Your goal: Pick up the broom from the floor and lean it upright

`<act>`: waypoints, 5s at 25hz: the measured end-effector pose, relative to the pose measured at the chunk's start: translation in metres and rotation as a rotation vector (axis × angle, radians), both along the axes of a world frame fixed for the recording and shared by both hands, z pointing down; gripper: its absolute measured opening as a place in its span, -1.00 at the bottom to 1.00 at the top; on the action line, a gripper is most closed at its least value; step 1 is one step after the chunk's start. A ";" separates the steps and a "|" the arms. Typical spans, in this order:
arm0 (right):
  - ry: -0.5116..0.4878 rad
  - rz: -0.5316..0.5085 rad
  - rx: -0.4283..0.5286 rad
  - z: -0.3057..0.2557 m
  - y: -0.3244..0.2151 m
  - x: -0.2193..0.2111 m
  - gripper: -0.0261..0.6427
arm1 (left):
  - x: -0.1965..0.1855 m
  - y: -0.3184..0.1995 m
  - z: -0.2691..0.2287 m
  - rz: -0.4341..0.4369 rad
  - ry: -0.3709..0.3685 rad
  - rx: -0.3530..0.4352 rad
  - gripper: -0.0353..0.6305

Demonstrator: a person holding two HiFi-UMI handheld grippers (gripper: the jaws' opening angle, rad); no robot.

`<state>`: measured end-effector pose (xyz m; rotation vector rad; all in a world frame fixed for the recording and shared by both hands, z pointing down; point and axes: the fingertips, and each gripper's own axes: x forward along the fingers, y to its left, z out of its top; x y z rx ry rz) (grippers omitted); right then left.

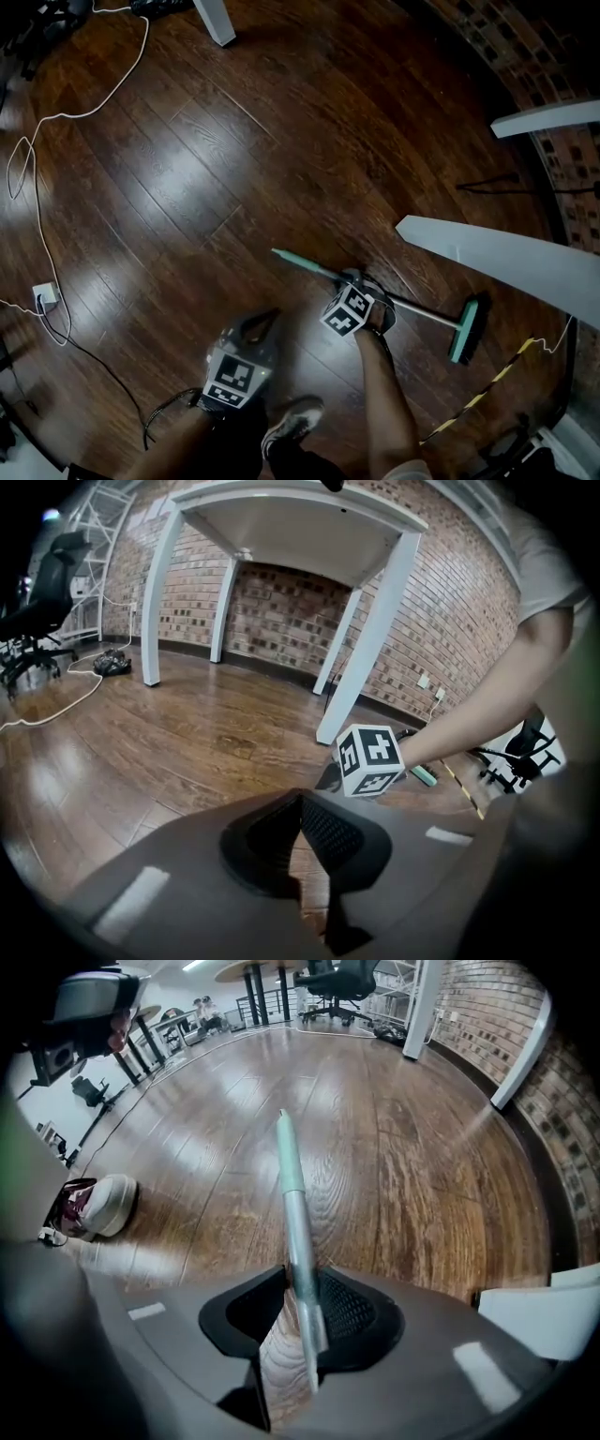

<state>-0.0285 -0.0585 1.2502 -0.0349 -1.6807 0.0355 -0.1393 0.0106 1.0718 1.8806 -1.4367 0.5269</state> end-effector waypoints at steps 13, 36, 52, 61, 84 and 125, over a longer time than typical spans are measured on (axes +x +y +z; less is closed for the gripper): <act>-0.061 -0.020 0.045 -0.081 0.007 0.007 -0.64 | -0.010 -0.003 -0.078 -0.024 0.003 -0.010 -0.91; -0.317 0.414 0.342 -0.382 -0.050 0.126 -0.66 | 0.067 -0.093 -0.355 0.143 0.043 0.153 -0.91; -0.552 0.757 0.393 -0.472 -0.207 0.233 -0.66 | 0.166 -0.169 -0.409 0.218 -0.019 0.172 -0.91; -0.661 0.836 0.396 -0.499 -0.304 0.209 -0.66 | 0.162 -0.207 -0.402 0.123 -0.089 0.148 -0.91; -0.814 0.878 0.424 -0.542 -0.360 0.169 -0.64 | 0.162 -0.212 -0.382 0.100 -0.165 0.083 -0.91; -0.701 0.949 0.508 -0.570 -0.268 0.213 -0.89 | 0.130 -0.214 -0.415 0.049 -0.148 0.139 -0.91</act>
